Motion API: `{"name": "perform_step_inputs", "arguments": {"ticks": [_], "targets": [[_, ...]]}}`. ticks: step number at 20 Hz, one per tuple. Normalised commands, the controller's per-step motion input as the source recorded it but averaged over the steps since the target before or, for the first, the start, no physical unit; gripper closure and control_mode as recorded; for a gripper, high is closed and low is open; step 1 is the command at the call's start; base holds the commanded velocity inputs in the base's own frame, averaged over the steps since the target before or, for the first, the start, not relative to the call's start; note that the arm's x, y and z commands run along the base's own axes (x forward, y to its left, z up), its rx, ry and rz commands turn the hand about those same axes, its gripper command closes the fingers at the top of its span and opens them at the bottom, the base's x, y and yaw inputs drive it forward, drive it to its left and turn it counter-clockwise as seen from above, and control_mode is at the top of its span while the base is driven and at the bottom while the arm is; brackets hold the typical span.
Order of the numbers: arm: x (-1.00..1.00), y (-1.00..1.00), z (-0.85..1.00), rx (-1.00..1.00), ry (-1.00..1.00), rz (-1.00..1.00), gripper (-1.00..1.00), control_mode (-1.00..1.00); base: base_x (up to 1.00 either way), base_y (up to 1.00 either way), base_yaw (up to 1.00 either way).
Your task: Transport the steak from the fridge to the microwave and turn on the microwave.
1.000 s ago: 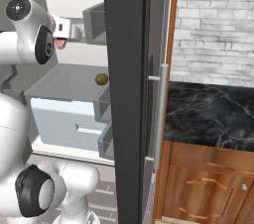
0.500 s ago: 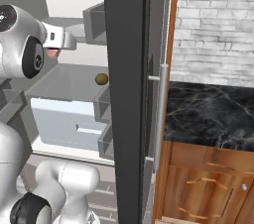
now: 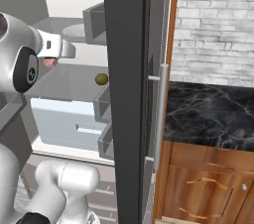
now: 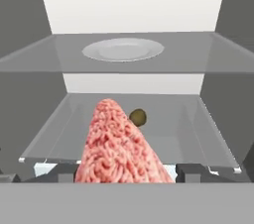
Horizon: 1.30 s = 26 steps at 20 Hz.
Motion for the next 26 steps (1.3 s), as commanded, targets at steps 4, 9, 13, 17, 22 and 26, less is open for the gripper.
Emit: {"name": "perform_step_inputs", "arguments": {"ticks": [4, 9, 13, 17, 22, 26], "targets": [[-0.32, -0.21, 0.00, 0.00, 0.00, -0.06, 1.00, -1.00, 0.00, 0.00, 0.00], [-0.26, -0.22, 0.00, 0.00, 0.00, -0.05, 1.00, -1.00, 0.00, 0.00, 0.00], [-0.19, -0.17, 0.00, 0.00, 0.00, -0.03, 1.00, -1.00, 0.00, 0.00, 0.00], [-0.20, -0.08, 0.00, 0.00, 0.00, -0.01, 1.00, -1.00, 0.00, 0.00, 0.00], [-0.31, 0.00, 0.00, 0.00, 0.00, 0.00, 1.00, -1.00, 0.00, 0.00, 0.00], [-0.30, 0.00, 0.00, 0.00, 0.00, 0.00, 1.00, -1.00, 0.00, 0.00, 0.00]]}}
